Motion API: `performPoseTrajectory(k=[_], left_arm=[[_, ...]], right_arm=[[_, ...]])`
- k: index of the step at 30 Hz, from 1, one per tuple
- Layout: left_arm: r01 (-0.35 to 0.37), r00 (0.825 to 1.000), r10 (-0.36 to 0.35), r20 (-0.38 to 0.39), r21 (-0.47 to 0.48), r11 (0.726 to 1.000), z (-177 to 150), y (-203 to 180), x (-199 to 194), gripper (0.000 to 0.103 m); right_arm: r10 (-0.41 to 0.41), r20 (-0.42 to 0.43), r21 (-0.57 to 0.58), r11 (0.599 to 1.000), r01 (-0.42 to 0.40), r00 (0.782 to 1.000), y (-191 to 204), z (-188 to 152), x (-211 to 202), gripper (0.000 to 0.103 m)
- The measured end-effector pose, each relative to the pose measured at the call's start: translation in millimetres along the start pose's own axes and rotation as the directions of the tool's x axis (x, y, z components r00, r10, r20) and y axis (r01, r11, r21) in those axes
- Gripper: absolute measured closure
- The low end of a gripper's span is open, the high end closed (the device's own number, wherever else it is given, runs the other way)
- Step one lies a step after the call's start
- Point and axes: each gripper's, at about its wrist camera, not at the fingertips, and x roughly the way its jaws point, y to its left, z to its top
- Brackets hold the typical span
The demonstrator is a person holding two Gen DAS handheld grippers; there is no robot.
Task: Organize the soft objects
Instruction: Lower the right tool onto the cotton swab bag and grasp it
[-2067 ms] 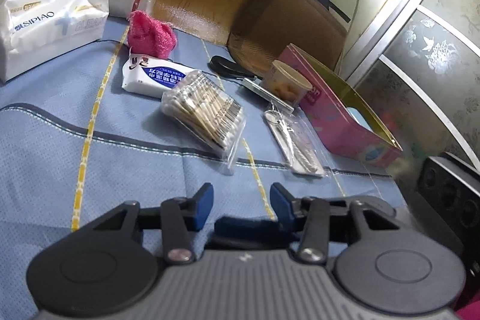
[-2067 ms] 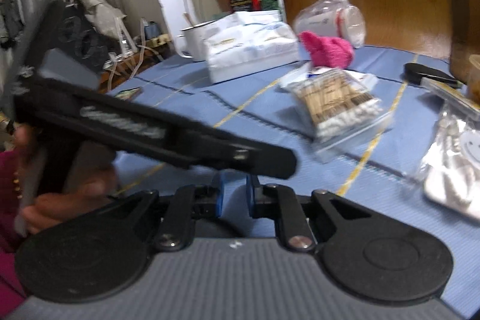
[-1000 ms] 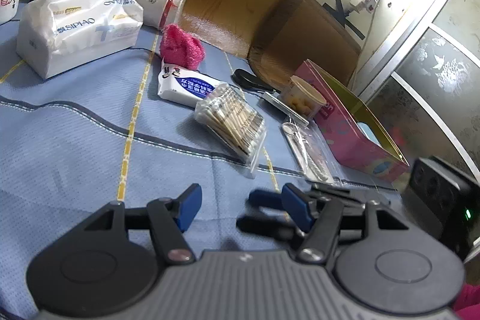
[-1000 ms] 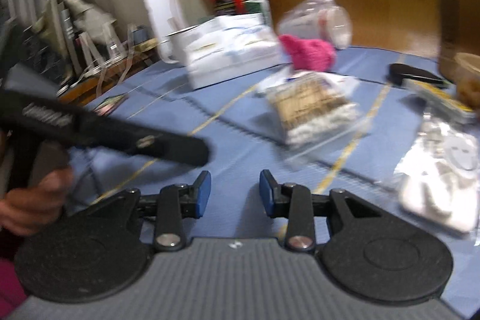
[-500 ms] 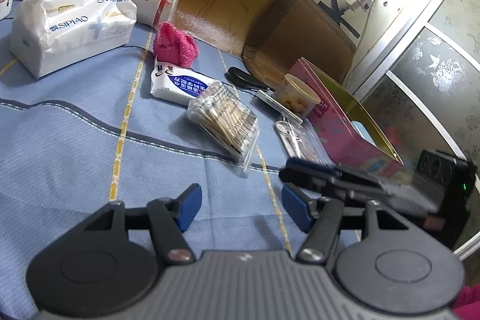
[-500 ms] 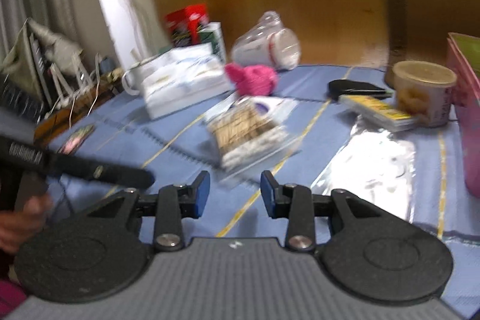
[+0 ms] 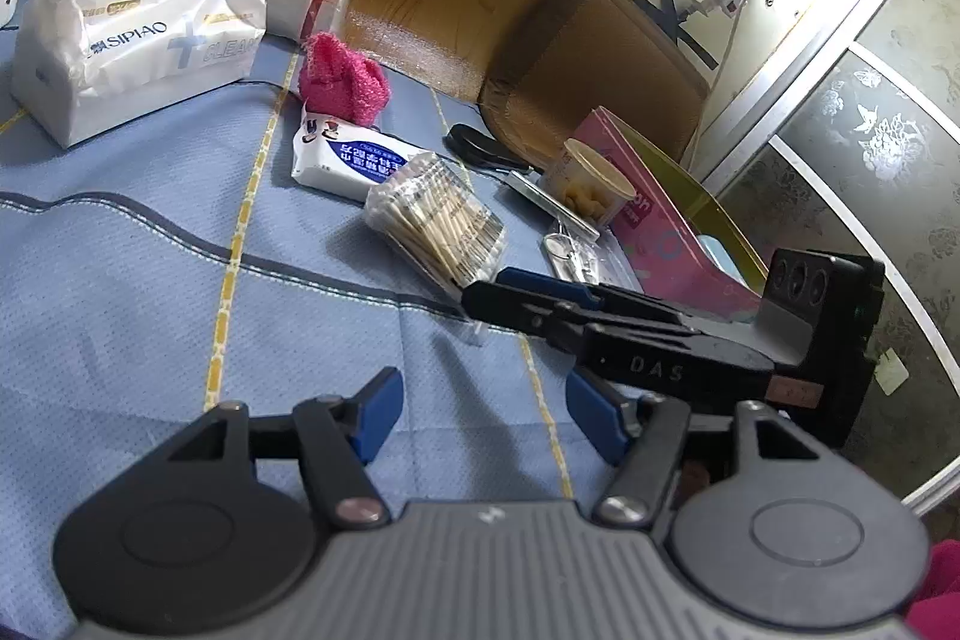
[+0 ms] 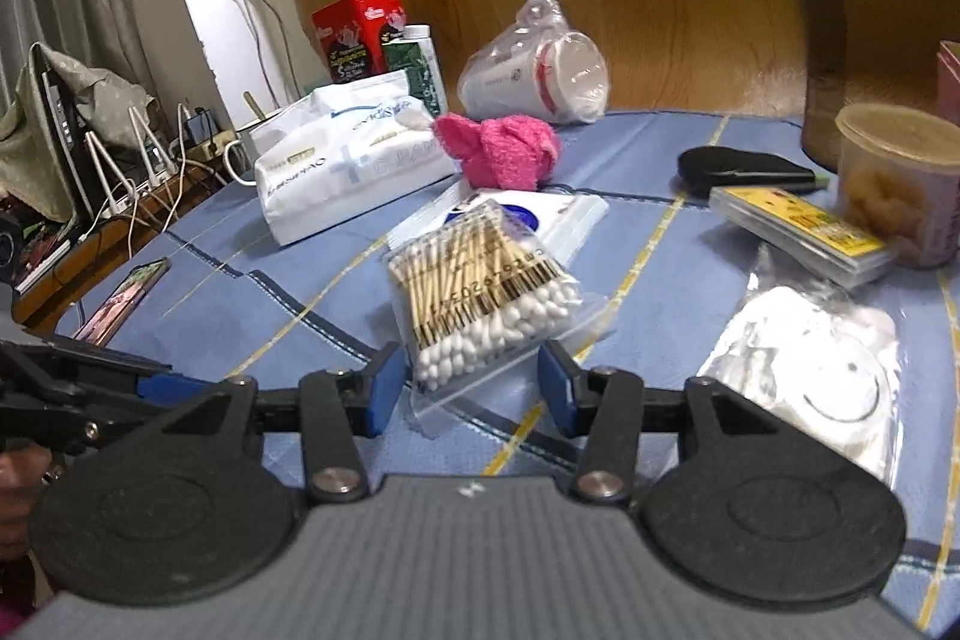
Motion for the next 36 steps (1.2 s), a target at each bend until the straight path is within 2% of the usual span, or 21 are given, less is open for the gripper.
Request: performPoseTrajectory(k=[3, 5, 7, 10, 13, 16, 18, 20, 21, 28, 30, 31, 33, 35, 36], left_arm=[[-0.006, 1.0, 0.006, -0.002, -0.007, 1.0, 1.0, 1.0, 1.6, 0.041], [0.001, 1.0, -0.001, -0.002, -0.013, 1.0, 1.9, 1.9, 1.8, 0.041], [-0.01, 1.0, 0.01, 0.004, -0.01, 1.0, 2.3, 1.7, 0.7, 0.041], [-0.012, 1.0, 0.012, 0.012, -0.021, 1.0, 3.0, 4.1, -2.6, 0.041], [-0.018, 1.0, 0.019, 0.024, -0.021, 1.0, 4.1, 5.5, -6.7, 0.041], [-0.019, 0.999, 0.02, 0.035, -0.024, 1.0, 6.2, 7.7, -10.3, 0.041], [-0.016, 0.999, 0.017, 0.04, -0.032, 0.999, 8.9, 10.1, -10.6, 0.041], [-0.005, 0.999, 0.007, 0.036, -0.043, 0.999, 13.8, 12.3, -7.7, 0.041], [-0.002, 0.999, 0.004, 0.036, -0.046, 0.999, 16.4, 12.5, -5.7, 0.041], [0.011, 0.999, -0.01, 0.032, -0.049, 0.999, 41.9, 13.8, 17.2, 0.041], [0.006, 0.999, -0.004, 0.033, -0.054, 0.999, 50.4, 16.6, 26.7, 0.041], [0.002, 1.0, 0.0, 0.031, -0.066, 0.998, 54.0, 19.5, 32.6, 0.041], [0.008, 1.0, -0.006, 0.016, -0.107, 0.994, 59.0, 27.4, 44.5, 0.041], [0.038, 0.999, -0.041, -0.016, -0.163, 0.986, 60.3, 35.5, 58.5, 0.047], [0.06, 0.997, -0.066, -0.029, -0.195, 0.979, 58.9, 38.3, 64.8, 0.057]], right_arm=[[0.02, -0.012, -0.009, 1.0, -0.02, 1.0, 2.7, -1.0, -0.3, 0.062], [0.032, -0.022, -0.025, 0.999, -0.033, 0.999, 6.8, -2.8, -0.3, 0.079], [0.054, -0.04, -0.031, 0.998, -0.055, 0.998, 12.1, -6.0, 1.4, 0.085], [0.056, -0.042, -0.065, 0.996, -0.059, 0.998, 21.6, -9.1, -1.1, 0.086], [0.076, -0.047, -0.063, 0.995, -0.079, 0.996, 25.3, -10.3, -6.3, 0.082], [0.055, -0.002, -0.067, 0.996, -0.055, 0.998, 23.6, -8.0, -18.6, 0.079], [0.04, 0.041, -0.044, 0.998, -0.038, 0.998, 16.5, -1.9, -25.4, 0.072], [0.004, 0.066, -0.023, 1.0, -0.002, 0.998, 8.2, 6.1, -25.4, 0.06], [-0.014, 0.069, -0.012, 1.0, 0.014, 0.998, 4.5, 9.9, -22.9, 0.059], [-0.016, 0.032, 0.003, 1.0, 0.016, 0.999, -13.5, 18.7, 4.2, 0.052], [-0.021, 0.025, -0.009, 1.0, 0.021, 0.999, -16.1, 19.7, 8.8, 0.046], [-0.022, 0.023, -0.003, 1.0, 0.022, 0.999, -18.1, 20.5, 10.4, 0.038], [-0.006, 0.01, 0.013, 1.0, 0.006, 1.0, -22.0, 20.7, 14.8, 0.037], [0.009, -0.012, 0.009, 1.0, -0.009, 1.0, -22.8, 19.0, 17.9, 0.038], [0.019, -0.023, -0.011, 1.0, -0.02, 1.0, -20.0, 18.8, 18.0, 0.044]])
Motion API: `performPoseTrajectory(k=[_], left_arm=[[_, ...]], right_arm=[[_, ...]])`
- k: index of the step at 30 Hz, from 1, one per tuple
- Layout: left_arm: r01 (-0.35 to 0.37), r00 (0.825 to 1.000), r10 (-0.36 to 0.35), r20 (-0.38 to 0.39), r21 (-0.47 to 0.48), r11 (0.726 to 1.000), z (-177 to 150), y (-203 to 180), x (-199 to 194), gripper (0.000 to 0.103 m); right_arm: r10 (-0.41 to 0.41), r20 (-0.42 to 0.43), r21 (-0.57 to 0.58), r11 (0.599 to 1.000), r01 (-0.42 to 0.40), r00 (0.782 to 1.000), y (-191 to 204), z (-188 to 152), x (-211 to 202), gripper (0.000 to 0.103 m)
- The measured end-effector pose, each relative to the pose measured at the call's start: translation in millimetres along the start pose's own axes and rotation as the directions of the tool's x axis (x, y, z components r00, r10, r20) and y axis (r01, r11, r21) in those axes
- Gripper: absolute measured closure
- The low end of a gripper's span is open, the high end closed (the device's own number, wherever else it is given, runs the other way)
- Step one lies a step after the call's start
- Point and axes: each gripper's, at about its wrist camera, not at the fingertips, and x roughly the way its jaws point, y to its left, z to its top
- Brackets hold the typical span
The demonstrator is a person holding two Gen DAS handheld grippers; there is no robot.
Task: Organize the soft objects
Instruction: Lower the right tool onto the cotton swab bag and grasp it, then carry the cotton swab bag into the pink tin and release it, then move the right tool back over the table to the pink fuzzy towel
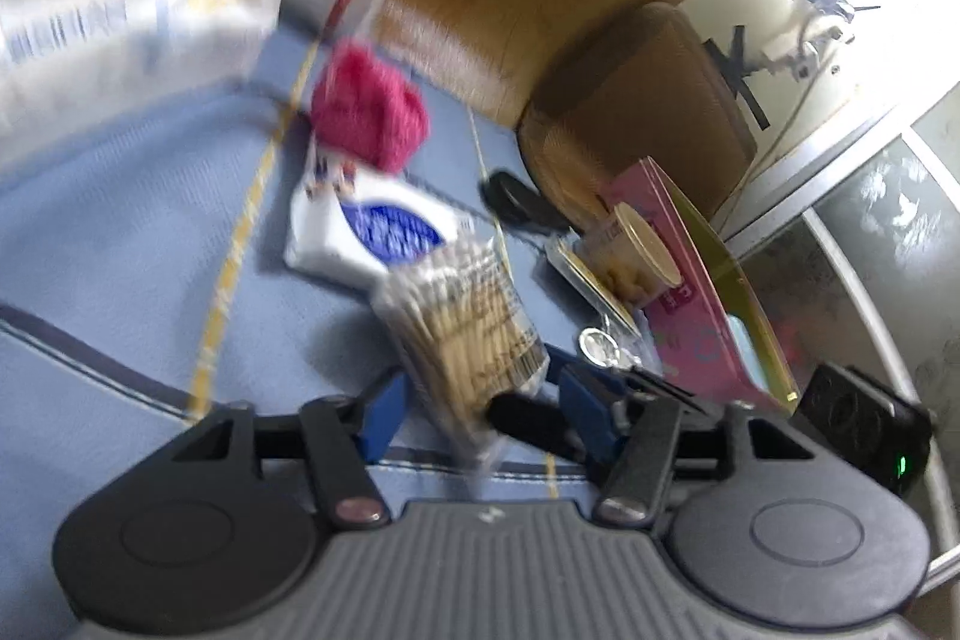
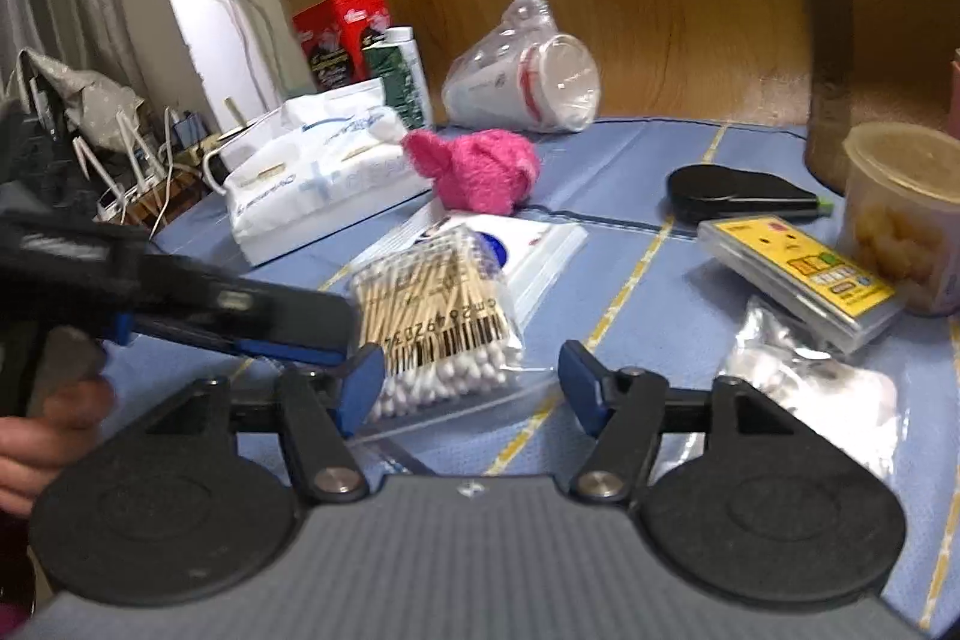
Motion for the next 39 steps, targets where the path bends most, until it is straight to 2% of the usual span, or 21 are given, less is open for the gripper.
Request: performPoseTrajectory(k=[1, 2, 4, 7, 10, 12, 17, 20, 23, 27, 28, 29, 32, 35, 37, 39], left_arm=[[-0.003, 1.0, 0.003, -0.002, -0.006, 1.0, -2.2, -1.1, 2.8, 0.063], [-0.023, 1.0, 0.023, 0.006, 0.017, 1.0, -4.1, -5.2, 3.0, 0.064], [-0.048, 0.999, 0.047, 0.009, 0.068, 0.997, -8.0, -17.5, 1.6, 0.068], [-0.028, 1.0, 0.027, 0.01, 0.111, 0.993, -5.9, -37.7, 0.0, 0.068], [0.004, 1.0, -0.005, 0.006, 0.19, 0.982, 1.0, -72.4, 8.1, 0.068], [0.019, 1.0, -0.018, -0.005, 0.258, 0.966, 6.3, -102.9, 21.7, 0.068], [0.068, 0.998, -0.059, -0.033, 0.432, 0.899, 9.1, -182.5, 68.2, 0.067], [0.105, 0.994, -0.083, -0.066, 0.486, 0.868, 8.3, -221.1, 100.6, 0.067], [0.12, 0.992, -0.085, -0.09, 0.52, 0.846, -1.4, -249.0, 126.7, 0.059], [0.135, 0.99, -0.093, -0.105, 0.525, 0.84, -17.4, -253.8, 128.0, 0.054], [0.131, 0.991, -0.091, -0.101, 0.526, 0.84, -19.7, -252.6, 126.4, 0.053], [0.119, 0.993, -0.086, -0.086, 0.523, 0.844, -21.0, -249.5, 121.7, 0.052], [0.116, 0.993, -0.086, -0.083, 0.494, 0.862, -18.7, -238.0, 109.9, 0.052], [0.112, 0.994, -0.096, -0.058, 0.47, 0.875, -14.9, -226.4, 92.3, 0.052], [0.111, 0.994, -0.105, -0.038, 0.463, 0.879, -13.8, -218.5, 78.7, 0.052], [0.1, 0.994, -0.107, -0.011, 0.466, 0.879, -14.8, -210.0, 63.3, 0.052]], right_arm=[[0.024, -0.008, -0.017, 1.0, -0.024, 1.0, 2.8, -1.3, -0.9, 0.057], [0.045, -0.007, -0.022, 0.999, -0.045, 0.999, 7.0, -3.8, -3.5, 0.059], [0.005, 0.019, -0.078, 0.997, -0.004, 1.0, 19.4, -8.9, -10.4, 0.061], [-0.031, 0.088, -0.109, 0.993, 0.041, 0.996, 26.0, -12.7, -32.2, 0.063], [-0.079, 0.177, -0.09, 0.991, 0.096, 0.981, 20.0, -12.0, -61.9, 0.063], [-0.131, 0.234, -0.079, 0.985, 0.153, 0.963, 12.5, -11.4, -81.8, 0.063], [-0.295, 0.359, -0.008, 0.948, 0.319, 0.886, -18.6, -10.8, -136.2, 0.063], [-0.376, 0.391, 0.083, 0.923, 0.375, 0.84, -46.2, -12.1, -165.4, 0.063], [-0.448, 0.395, 0.169, 0.893, 0.416, 0.802, -71.4, -15.4, -184.7, 0.062], [-0.603, 0.34, 0.282, 0.798, 0.533, 0.722, -98.5, -23.6, -190.1, 0.054], [-0.631, 0.331, 0.31, 0.775, 0.551, 0.702, -103.2, -26.5, -190.4, 0.048], [-0.64, 0.333, 0.324, 0.767, 0.554, 0.692, -106.6, -29.3, -191.2, 0.04], [-0.663, 0.366, 0.364, 0.748, 0.555, 0.653, -108.0, -32.0, -192.2, 0.029], [-0.67, 0.39, 0.372, 0.742, 0.557, 0.632, -102.3, -33.6, -193.1, 0.029], [-0.661, 0.418, 0.37, 0.75, 0.548, 0.623, -94.7, -33.7, -194.0, 0.029], [-0.658, 0.449, 0.355, 0.753, 0.554, 0.605, -81.5, -34.8, -195.8, 0.029]])
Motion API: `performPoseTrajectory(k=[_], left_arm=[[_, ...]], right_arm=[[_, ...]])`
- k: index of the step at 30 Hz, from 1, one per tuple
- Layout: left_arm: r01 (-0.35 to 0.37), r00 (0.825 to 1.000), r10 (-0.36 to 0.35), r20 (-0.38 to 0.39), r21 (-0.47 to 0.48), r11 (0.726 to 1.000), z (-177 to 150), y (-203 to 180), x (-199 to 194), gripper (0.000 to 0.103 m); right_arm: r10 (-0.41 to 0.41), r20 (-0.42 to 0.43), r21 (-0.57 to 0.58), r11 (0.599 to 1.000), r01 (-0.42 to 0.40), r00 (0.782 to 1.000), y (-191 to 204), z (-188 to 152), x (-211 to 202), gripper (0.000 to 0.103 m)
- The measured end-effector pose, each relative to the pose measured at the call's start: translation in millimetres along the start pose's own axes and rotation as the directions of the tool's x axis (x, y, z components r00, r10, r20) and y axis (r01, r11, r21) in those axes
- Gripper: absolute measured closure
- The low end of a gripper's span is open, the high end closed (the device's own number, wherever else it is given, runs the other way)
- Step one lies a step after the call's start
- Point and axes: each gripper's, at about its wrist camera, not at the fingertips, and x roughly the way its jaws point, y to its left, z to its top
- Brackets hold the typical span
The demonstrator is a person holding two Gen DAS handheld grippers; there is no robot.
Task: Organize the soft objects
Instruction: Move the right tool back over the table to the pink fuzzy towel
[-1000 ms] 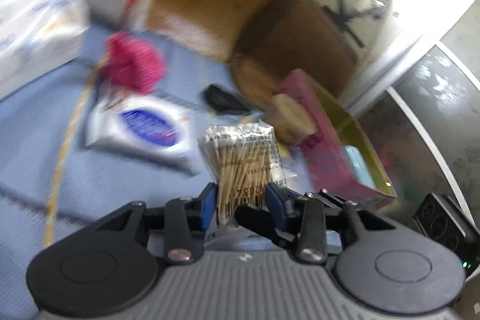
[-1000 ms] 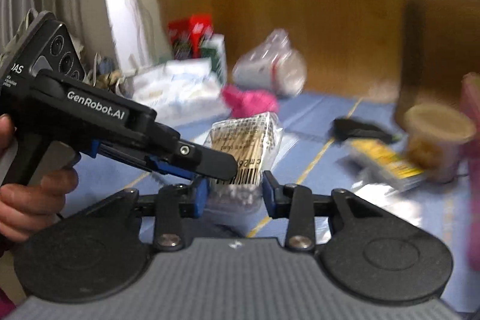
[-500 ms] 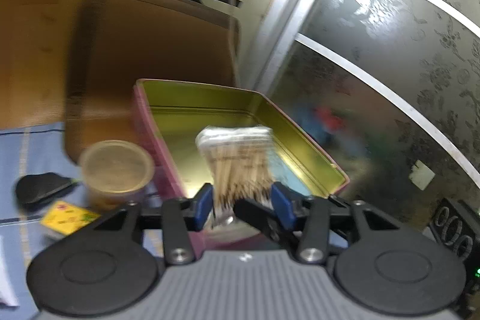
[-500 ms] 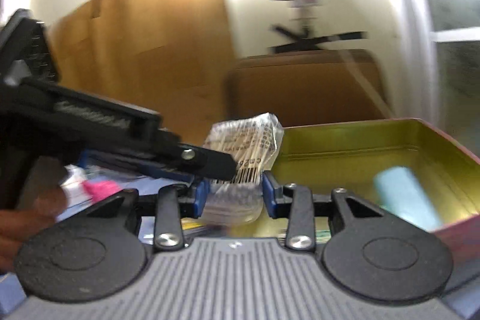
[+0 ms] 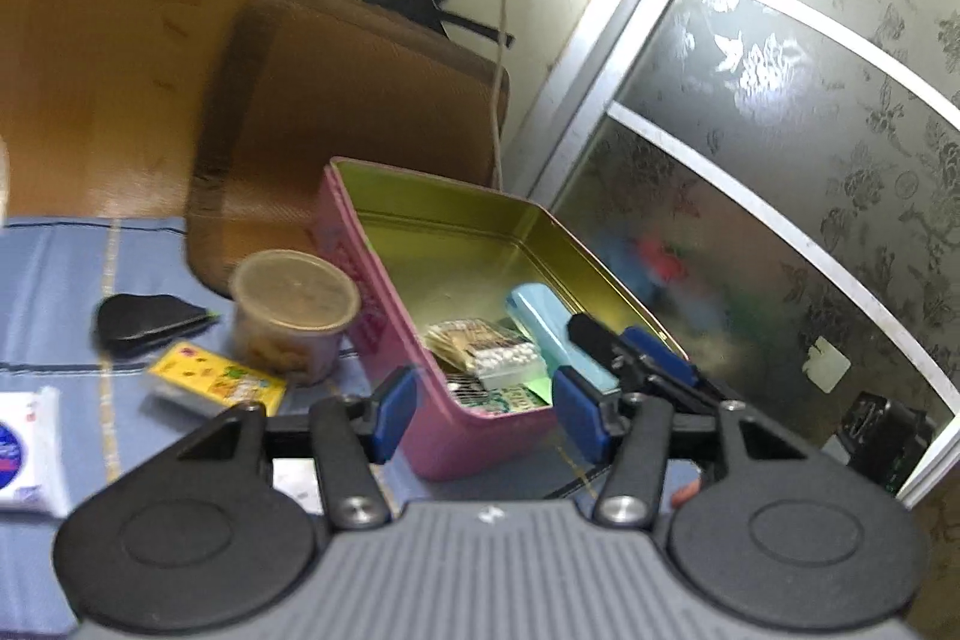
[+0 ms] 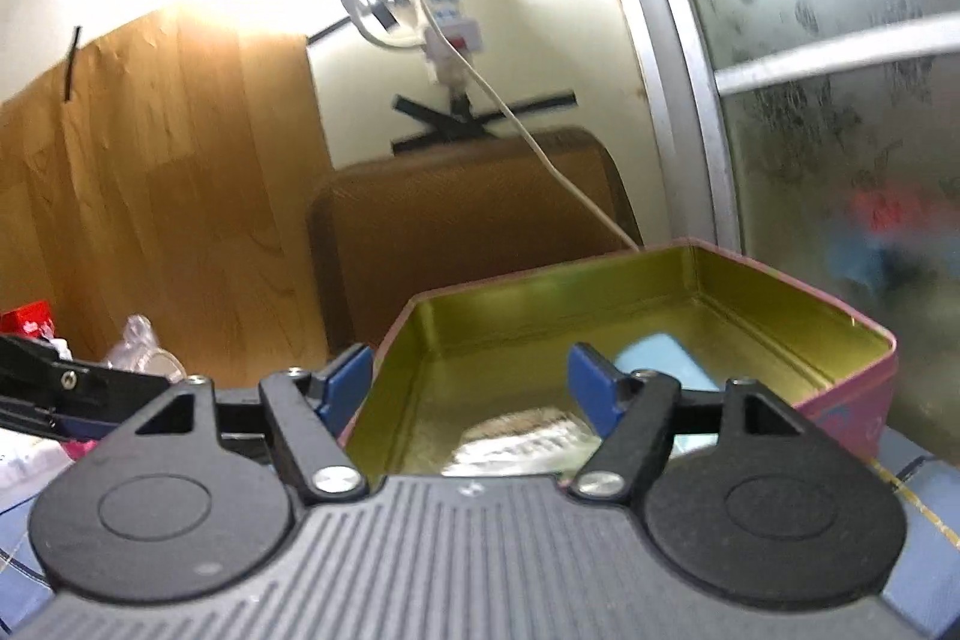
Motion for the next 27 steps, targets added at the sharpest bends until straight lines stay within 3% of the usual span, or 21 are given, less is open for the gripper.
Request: performPoseTrajectory(k=[5, 8, 15, 27], left_arm=[[-0.059, 0.997, 0.057, 0.055, 0.033, 0.998, -20.3, 15.4, -43.3, 0.048], [-0.113, 0.991, 0.108, 0.078, 0.053, 0.992, -33.3, 26.8, -66.2, 0.047], [-0.201, 0.975, 0.201, 0.092, -0.011, 0.98, -62.9, 70.6, -110.1, 0.046], [-0.38, 0.916, 0.395, 0.07, -0.161, 0.911, -101.6, 151.3, -145.9, 0.046]], right_arm=[[0.058, 0.071, -0.062, 0.997, -0.054, 0.996, 31.5, 4.4, -10.2, 0.029], [0.11, 0.066, -0.089, 0.991, -0.104, 0.992, 51.5, 3.1, -9.5, 0.029], [0.231, -0.055, -0.116, 0.965, -0.236, 0.971, 96.6, -13.0, 4.0, 0.029], [0.351, -0.286, -0.154, 0.901, -0.405, 0.892, 161.3, -49.0, 23.0, 0.029]])
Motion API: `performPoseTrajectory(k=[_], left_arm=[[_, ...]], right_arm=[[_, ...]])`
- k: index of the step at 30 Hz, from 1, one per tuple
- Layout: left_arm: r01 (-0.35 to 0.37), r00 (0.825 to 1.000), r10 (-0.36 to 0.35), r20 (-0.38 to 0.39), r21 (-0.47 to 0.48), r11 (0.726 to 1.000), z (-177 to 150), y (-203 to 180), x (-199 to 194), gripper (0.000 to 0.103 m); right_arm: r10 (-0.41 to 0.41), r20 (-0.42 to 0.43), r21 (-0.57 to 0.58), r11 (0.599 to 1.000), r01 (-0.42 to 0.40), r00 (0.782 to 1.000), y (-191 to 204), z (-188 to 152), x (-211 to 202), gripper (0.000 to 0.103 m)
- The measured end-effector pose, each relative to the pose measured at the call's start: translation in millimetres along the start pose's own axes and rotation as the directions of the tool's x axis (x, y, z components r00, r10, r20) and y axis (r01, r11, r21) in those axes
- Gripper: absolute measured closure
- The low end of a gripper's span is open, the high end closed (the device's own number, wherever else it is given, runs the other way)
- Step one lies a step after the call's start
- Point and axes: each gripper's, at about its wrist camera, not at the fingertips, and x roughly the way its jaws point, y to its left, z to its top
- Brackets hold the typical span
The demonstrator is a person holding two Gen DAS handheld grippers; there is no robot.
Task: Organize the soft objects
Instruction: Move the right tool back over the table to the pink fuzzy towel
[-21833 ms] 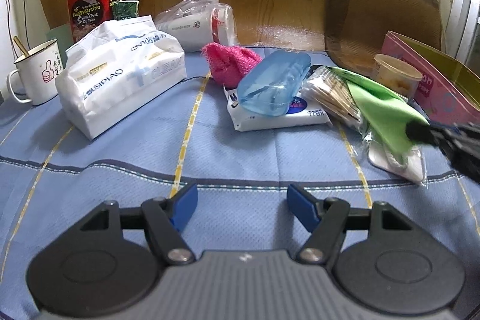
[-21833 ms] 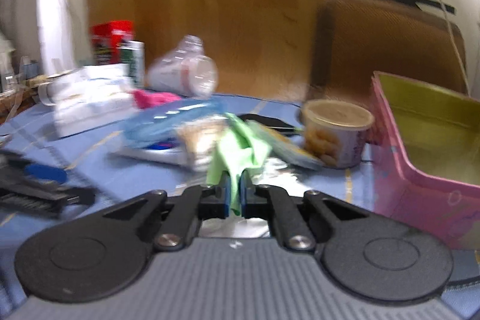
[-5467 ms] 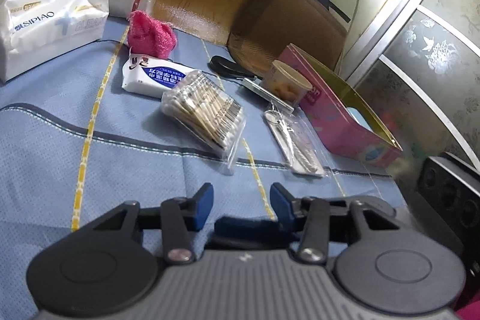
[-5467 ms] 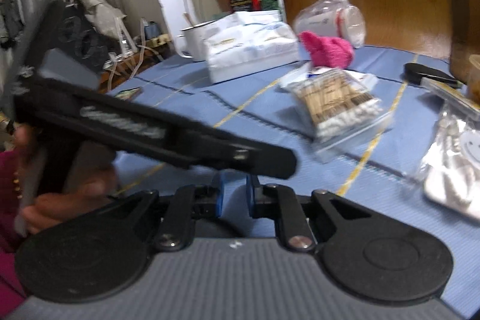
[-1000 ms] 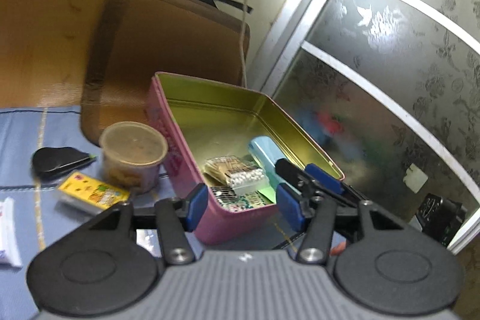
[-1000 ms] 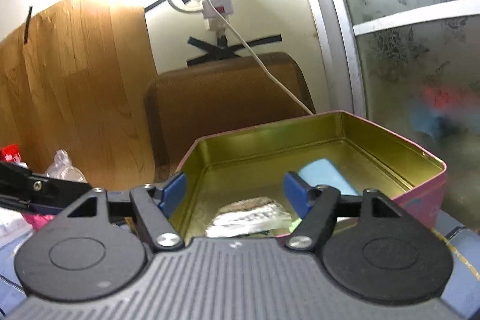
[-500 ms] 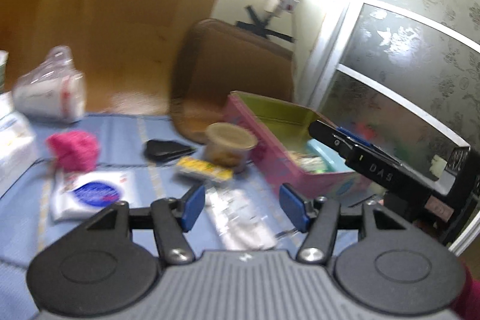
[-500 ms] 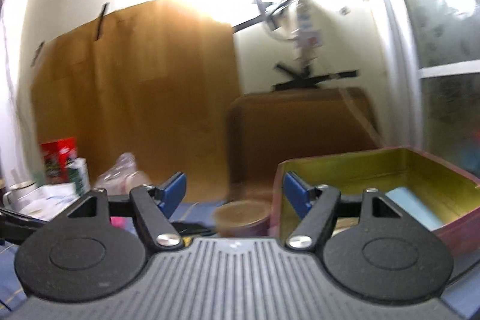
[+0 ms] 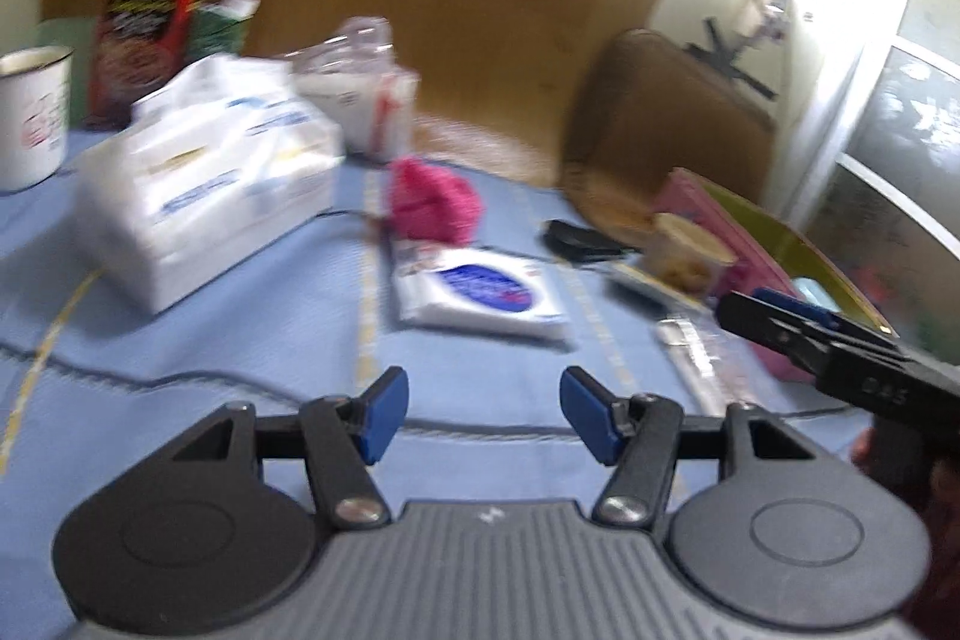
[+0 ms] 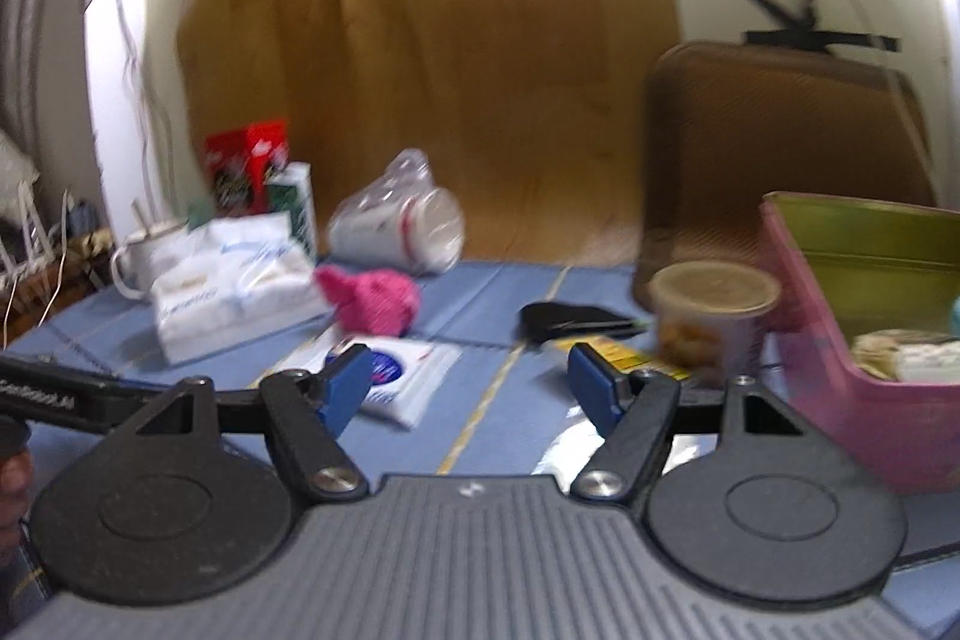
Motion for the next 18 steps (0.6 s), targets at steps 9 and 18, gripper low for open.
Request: performPoseTrajectory(k=[9, 18], left_arm=[[-0.047, 0.998, 0.054, 0.04, -0.154, 0.987, 0.3, 52.3, 4.4, 0.047], [0.011, 0.995, 0.011, 0.102, -0.219, 0.976, -1.7, 63.7, -1.7, 0.047]], right_arm=[[0.12, -0.11, -0.036, 0.992, -0.125, 0.987, 30.7, 17.5, 70.9, 0.029], [0.193, -0.325, 0.092, 0.981, -0.172, 0.926, 43.0, 38.2, 204.3, 0.051]])
